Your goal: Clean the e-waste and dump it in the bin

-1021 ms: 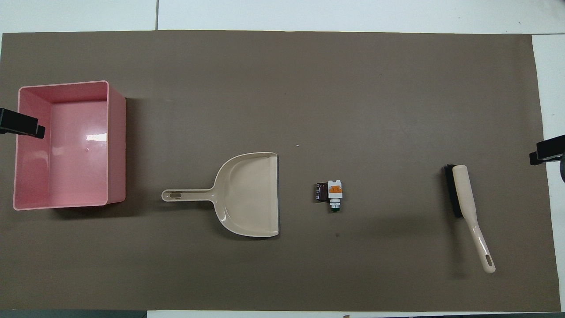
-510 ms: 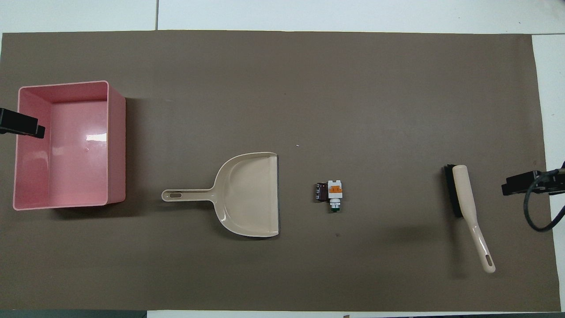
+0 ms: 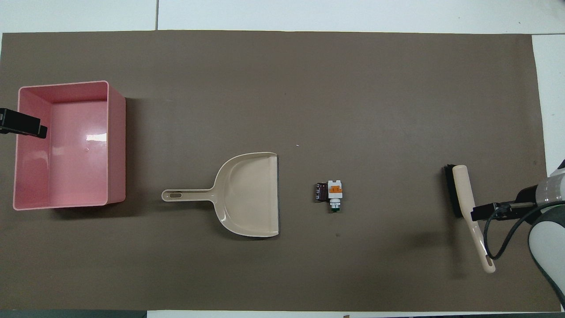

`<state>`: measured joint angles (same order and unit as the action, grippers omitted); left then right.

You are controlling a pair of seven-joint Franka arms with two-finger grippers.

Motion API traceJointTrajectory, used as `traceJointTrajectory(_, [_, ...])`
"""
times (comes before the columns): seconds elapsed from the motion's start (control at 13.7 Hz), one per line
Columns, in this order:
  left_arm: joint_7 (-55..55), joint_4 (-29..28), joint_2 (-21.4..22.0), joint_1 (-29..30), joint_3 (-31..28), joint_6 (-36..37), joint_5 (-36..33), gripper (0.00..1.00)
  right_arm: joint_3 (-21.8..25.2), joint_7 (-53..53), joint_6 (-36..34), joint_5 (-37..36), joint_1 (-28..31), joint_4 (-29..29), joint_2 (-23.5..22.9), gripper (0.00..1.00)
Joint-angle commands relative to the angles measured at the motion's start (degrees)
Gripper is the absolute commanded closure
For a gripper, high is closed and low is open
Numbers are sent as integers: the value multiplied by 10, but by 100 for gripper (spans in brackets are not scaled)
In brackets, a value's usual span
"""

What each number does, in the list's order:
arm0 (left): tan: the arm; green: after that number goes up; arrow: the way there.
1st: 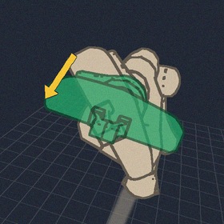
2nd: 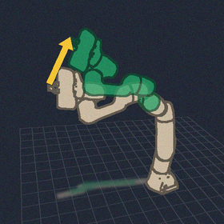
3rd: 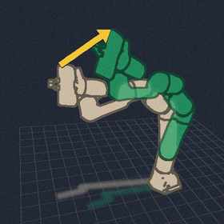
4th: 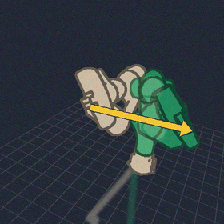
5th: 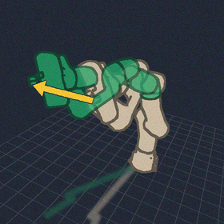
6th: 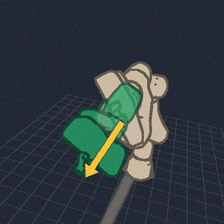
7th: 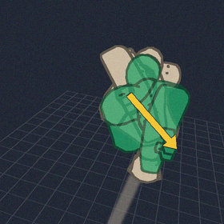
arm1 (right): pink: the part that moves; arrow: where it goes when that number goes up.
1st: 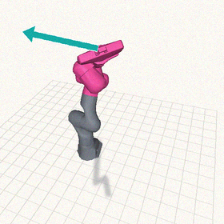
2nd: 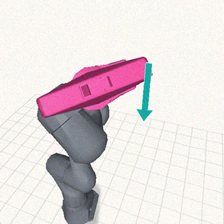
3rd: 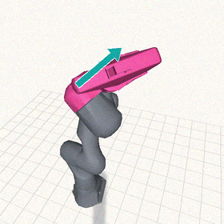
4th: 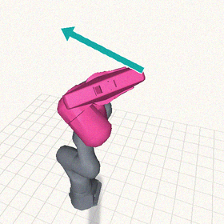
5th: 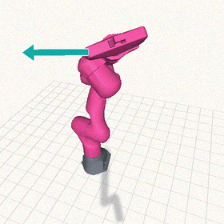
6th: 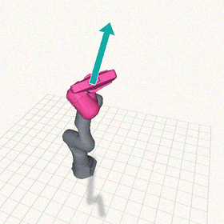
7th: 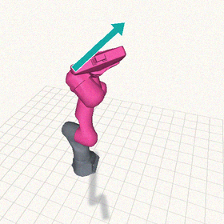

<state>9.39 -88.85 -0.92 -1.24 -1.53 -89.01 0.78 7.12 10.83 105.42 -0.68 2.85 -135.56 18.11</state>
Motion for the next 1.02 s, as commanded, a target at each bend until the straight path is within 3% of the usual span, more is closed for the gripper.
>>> traceJointTrajectory(0.0, [-1, -11, 9, -3, 1, 8, 5, 0, -2, 37, 73, 3, 33, -78, 9, 1])
traceJointTrajectory(0.22, [36, -18, 11, -5, 5, 13, 5, 1, -2, 40, 118, 3, 40, -113, -9, 3])
traceJointTrajectory(0.51, [283, -88, 49, -41, 5, 4, 5, 1, -2, 53, 128, 3, 40, -122, -11, 8])
traceJointTrajectory(0.66, [402, -152, 80, -81, 4, -28, 4, 1, -2, 60, 128, 3, 41, -125, -11, 9])
traceJointTrajectory(0.8, [467, -209, 108, -99, 6, -75, 4, 1, -2, 67, 136, 2, 50, -138, -7, 10])
traceJointTrajectory(0.95, [533, -230, 111, -120, 6, -93, 4, 1, -2, 84, 138, 2, 52, -145, -3, 14])
